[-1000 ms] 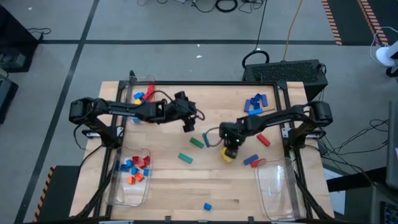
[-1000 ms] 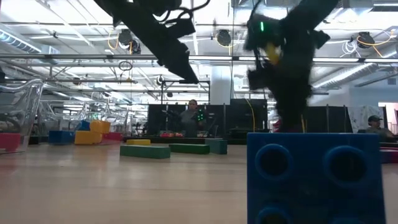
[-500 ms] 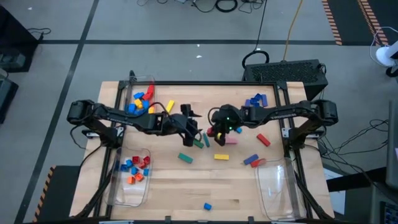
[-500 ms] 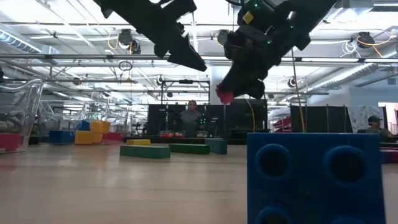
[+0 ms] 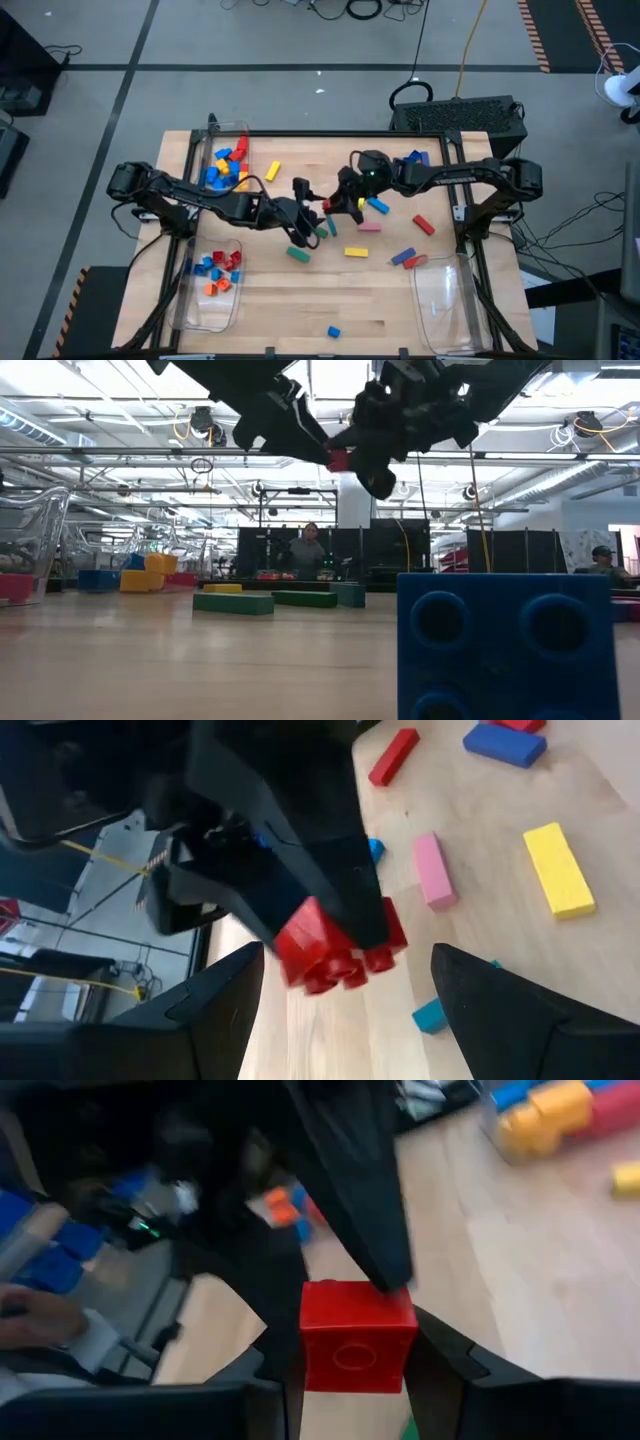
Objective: Sort blocks by size
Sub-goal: Put the red four stud game piece into the bottom left transparent bin
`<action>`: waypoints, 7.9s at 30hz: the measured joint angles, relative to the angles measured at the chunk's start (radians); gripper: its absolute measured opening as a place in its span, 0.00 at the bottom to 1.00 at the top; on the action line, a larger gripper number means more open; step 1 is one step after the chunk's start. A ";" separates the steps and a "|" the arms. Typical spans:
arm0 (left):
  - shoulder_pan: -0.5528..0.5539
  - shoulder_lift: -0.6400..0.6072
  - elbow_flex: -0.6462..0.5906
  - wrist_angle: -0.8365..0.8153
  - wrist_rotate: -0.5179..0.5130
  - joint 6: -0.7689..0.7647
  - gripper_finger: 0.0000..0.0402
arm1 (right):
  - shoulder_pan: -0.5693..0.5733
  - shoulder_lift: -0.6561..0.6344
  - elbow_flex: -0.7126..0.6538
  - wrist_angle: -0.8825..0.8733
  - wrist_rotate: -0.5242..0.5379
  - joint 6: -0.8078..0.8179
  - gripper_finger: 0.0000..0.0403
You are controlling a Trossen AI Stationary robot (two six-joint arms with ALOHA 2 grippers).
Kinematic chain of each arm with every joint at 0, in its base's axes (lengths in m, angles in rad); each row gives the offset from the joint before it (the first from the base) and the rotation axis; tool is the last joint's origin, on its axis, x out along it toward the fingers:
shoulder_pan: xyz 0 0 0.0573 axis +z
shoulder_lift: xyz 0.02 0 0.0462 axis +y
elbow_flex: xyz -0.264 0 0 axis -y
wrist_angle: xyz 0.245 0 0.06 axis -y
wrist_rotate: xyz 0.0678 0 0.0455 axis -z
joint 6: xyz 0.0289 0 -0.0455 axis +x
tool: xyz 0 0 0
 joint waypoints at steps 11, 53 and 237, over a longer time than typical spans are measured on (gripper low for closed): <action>0.001 0.000 0.000 0.091 0.000 0.003 0.71 | 0.006 0.000 -0.001 0.121 -0.056 0.025 0.27; -0.087 -0.105 -0.044 -0.295 -0.244 -0.544 0.31 | -0.039 -0.083 0.000 -0.313 0.240 -0.203 0.85; -0.641 -0.452 -0.174 -0.868 0.188 -1.672 0.26 | 0.616 -0.018 -0.106 -0.116 0.860 -0.031 0.70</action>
